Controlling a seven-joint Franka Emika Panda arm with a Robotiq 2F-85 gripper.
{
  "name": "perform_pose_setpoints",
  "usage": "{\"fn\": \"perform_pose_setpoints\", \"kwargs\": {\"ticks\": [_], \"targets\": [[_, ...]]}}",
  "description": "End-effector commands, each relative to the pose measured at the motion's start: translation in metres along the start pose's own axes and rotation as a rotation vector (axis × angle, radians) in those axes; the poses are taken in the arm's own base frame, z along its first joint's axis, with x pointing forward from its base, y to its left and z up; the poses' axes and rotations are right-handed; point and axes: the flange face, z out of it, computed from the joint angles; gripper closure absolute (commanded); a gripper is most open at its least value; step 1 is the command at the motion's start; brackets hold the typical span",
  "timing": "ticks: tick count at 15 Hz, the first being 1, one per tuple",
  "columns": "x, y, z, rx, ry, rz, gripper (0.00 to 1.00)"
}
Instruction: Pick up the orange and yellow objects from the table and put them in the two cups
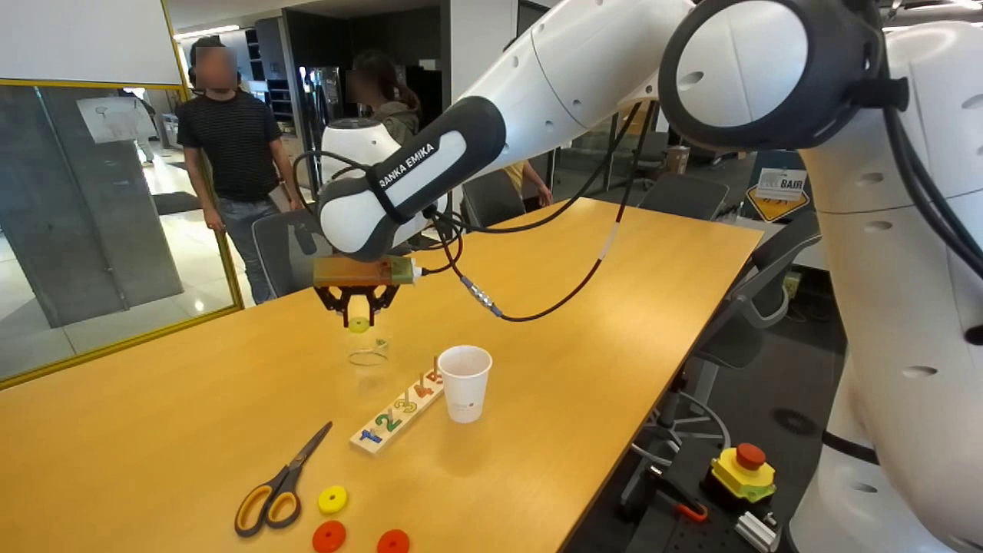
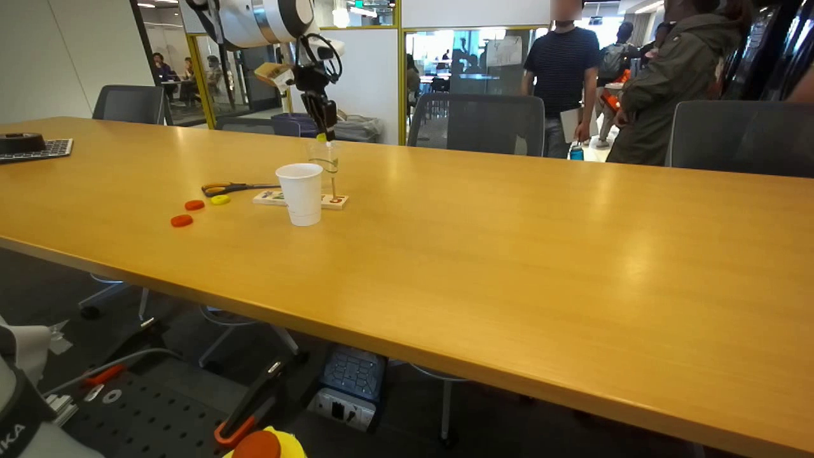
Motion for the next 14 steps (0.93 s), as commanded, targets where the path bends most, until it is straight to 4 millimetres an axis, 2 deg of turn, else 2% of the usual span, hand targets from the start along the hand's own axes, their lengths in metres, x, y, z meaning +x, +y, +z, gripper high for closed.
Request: {"fn": "perform_pose_setpoints", "kwargs": {"ticks": [1, 3, 4, 5, 6, 7, 10, 11, 14], "targets": [[0.012, -0.006, -0.003, -0.025, -0.031, -0.031, 0.75], [0.012, -0.006, -0.002, -0.044, -0.042, -0.042, 0.75], [0.013, -0.006, -0.002, -0.05, -0.051, -0.042, 0.6], [0.014, -0.006, -0.002, -0.057, -0.063, -0.04, 0.33], [0.014, -0.006, -0.002, -0.061, -0.074, -0.041, 0.32], [0.014, -0.006, -0.003, -0.066, -0.082, -0.041, 0.26], [0.006, -0.003, -0.014, -0.074, -0.093, -0.056, 0.03], [0.001, -0.002, -0.017, -0.073, -0.096, -0.065, 0.0], [-0.023, 0.001, -0.035, -0.063, -0.116, -0.097, 0.0]]}}
